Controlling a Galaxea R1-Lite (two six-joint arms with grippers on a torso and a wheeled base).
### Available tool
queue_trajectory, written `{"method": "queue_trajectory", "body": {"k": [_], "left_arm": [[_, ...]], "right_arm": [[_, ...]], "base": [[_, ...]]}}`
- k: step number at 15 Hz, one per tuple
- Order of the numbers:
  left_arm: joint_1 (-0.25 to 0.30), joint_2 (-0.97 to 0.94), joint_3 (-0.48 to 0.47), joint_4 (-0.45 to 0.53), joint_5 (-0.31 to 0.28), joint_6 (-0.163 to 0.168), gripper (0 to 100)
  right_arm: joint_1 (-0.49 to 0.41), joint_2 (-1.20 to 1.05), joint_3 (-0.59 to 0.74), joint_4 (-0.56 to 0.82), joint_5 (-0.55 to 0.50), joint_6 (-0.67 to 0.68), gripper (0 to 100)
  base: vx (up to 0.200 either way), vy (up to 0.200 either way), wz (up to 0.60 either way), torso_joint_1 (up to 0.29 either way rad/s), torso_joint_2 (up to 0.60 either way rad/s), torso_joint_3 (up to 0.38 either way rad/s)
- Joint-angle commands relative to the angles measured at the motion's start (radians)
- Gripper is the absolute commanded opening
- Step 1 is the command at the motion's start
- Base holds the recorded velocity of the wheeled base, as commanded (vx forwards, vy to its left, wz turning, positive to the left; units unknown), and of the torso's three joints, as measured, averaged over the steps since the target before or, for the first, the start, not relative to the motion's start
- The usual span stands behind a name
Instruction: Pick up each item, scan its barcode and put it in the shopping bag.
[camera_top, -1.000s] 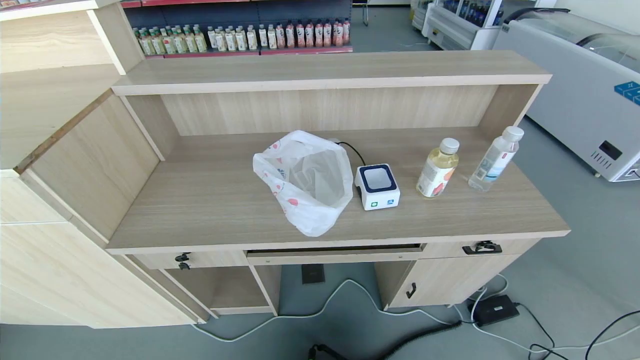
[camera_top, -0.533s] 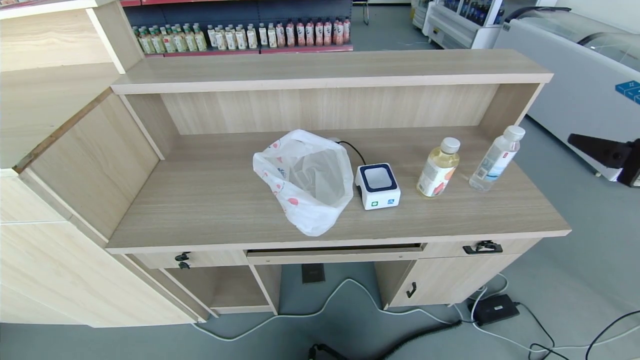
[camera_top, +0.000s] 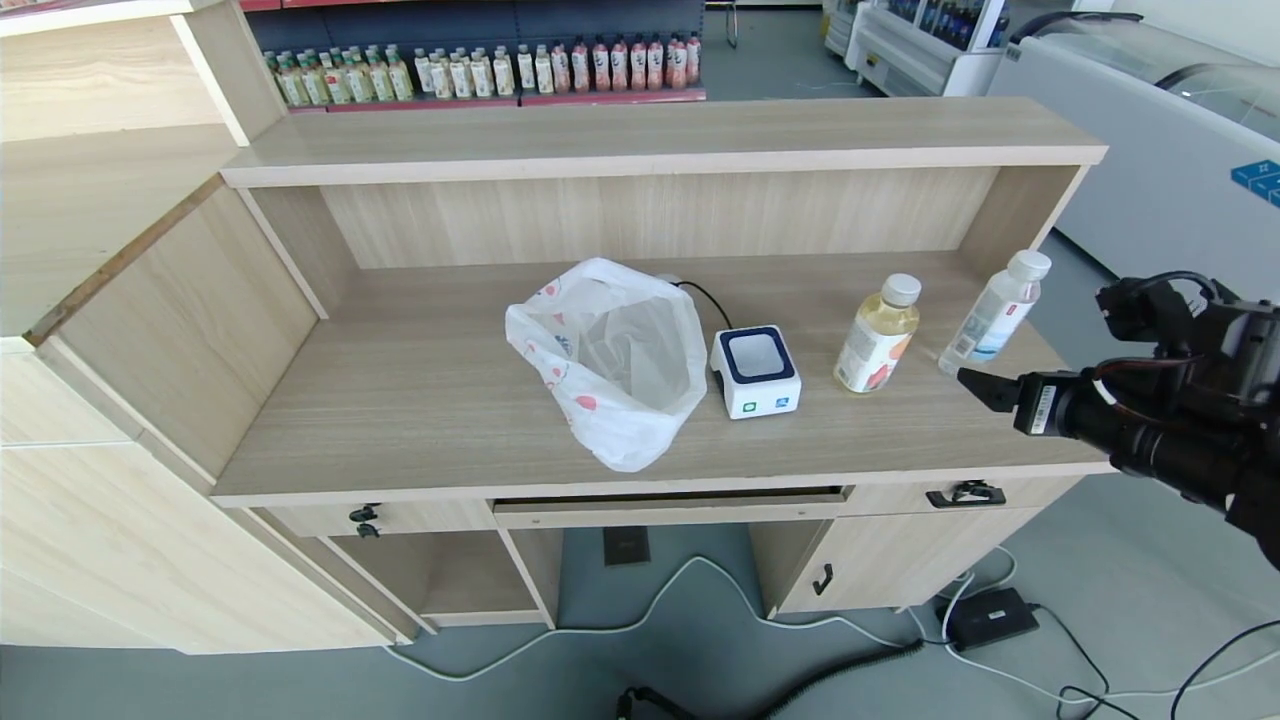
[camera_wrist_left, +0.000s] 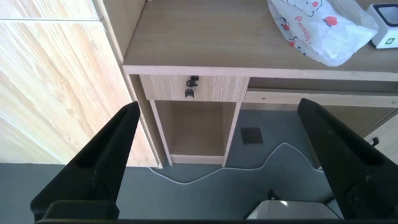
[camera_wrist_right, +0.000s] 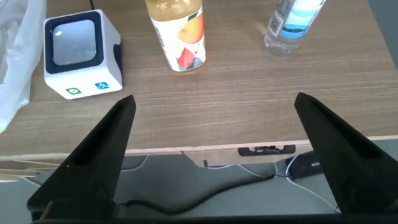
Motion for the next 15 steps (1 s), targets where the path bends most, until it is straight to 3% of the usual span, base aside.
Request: {"method": "queue_trajectory", "body": {"k": [1, 7, 15], "left_arm": [[0.000, 0.000, 0.000, -0.001, 0.000, 0.000, 100], [0.000, 0.000, 0.000, -0.001, 0.000, 0.000, 100], [0.000, 0.000, 0.000, -0.001, 0.000, 0.000, 100]], "right_arm": [[0.000, 0.160, -0.036, -0.077, -0.013, -0.036, 100], [0.003, 0.303, -0.237, -0.111, -0.028, -0.081, 100], [0.037, 0.421, -0.395, -0.102, -0.040, -0.107, 100]], "base": [[0.000, 0.000, 0.00, 0.000, 0.00, 0.000], [0.000, 0.000, 0.00, 0.000, 0.00, 0.000], [0.000, 0.000, 0.00, 0.000, 0.00, 0.000]]}}
